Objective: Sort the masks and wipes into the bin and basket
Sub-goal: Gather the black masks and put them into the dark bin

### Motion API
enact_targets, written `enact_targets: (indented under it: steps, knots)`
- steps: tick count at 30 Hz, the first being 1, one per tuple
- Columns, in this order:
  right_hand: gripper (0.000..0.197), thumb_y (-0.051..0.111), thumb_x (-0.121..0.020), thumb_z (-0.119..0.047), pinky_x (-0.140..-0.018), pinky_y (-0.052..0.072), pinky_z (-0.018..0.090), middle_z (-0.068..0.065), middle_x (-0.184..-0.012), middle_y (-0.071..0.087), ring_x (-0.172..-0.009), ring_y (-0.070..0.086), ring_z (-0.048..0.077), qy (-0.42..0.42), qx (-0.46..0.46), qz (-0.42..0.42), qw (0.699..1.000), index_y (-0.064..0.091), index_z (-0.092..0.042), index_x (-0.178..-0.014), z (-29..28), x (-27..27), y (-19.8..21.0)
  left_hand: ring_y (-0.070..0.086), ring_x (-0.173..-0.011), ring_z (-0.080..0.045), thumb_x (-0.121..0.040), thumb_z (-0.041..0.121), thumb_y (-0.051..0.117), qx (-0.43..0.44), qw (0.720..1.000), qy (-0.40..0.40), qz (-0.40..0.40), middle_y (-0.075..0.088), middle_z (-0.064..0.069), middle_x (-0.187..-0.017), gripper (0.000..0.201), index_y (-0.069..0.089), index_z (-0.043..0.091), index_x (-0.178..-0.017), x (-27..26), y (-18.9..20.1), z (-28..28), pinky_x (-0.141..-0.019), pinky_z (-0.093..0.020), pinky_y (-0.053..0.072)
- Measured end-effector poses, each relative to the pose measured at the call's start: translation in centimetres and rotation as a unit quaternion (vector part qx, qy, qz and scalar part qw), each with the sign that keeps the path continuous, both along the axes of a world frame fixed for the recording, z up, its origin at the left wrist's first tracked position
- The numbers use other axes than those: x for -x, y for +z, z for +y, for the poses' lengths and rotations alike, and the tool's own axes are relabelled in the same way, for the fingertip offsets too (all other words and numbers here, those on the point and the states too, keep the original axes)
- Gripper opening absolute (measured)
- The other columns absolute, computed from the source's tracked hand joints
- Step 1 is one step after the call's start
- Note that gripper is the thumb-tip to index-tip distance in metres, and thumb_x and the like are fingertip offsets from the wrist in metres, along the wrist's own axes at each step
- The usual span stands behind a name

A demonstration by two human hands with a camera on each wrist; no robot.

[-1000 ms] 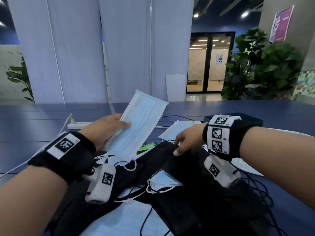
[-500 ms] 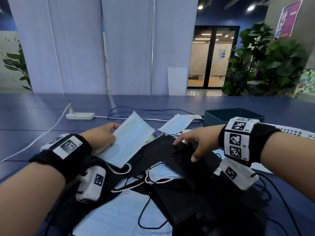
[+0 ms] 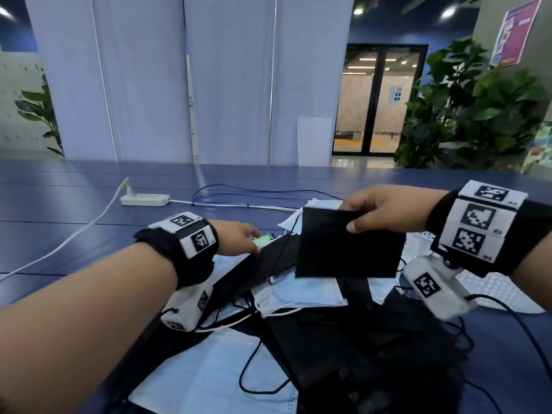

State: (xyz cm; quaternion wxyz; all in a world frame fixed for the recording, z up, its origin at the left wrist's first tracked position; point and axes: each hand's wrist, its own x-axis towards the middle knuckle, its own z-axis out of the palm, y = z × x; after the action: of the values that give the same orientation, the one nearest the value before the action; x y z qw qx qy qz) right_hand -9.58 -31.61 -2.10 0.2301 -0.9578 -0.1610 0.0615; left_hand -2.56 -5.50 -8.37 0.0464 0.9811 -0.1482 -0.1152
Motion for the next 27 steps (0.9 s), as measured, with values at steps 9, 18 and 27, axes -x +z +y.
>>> enact_targets:
  steps: [9,18,27]
  knots:
    - [0.012,0.053,-0.09,-0.01,-0.068,0.044,0.031,0.004,-0.075,0.06,-0.068,0.058,0.018,-0.082,-0.153,-0.109,0.979,0.059,-0.013,-0.081,-1.7,0.2,1.3,0.051,-0.12,-0.018,-0.081,0.062,0.057,-0.034,0.999,0.007,0.021,0.054,0.003,-0.132,0.058,0.049,0.029,-0.128,-0.2,-1.0,-2.5,-0.098,-0.028,0.036]
    - [0.021,0.051,-0.092,-0.004,-0.063,0.044,0.028,0.004,-0.077,0.063,-0.069,0.059,0.019,-0.101,-0.259,-0.092,0.956,0.06,-0.018,-0.078,-2.1,1.1,0.8,0.058,-0.086,-0.02,-0.084,0.033,0.066,0.175,0.983,0.005,-0.045,0.06,0.0,-0.089,0.017,0.055,0.02,-0.083,1.1,1.9,-1.6,-0.073,-0.026,0.043]
    - [0.018,0.039,-0.093,-0.003,-0.065,0.05,0.03,0.01,-0.088,0.06,-0.074,0.06,0.021,-0.074,-0.501,-0.046,0.861,0.055,-0.009,-0.096,-0.8,1.8,1.0,0.065,-0.09,-0.023,-0.091,0.002,0.055,0.604,0.795,0.012,0.054,0.065,-0.013,-0.106,0.02,0.056,0.009,-0.11,2.6,6.1,-1.0,-0.084,-0.035,0.055]
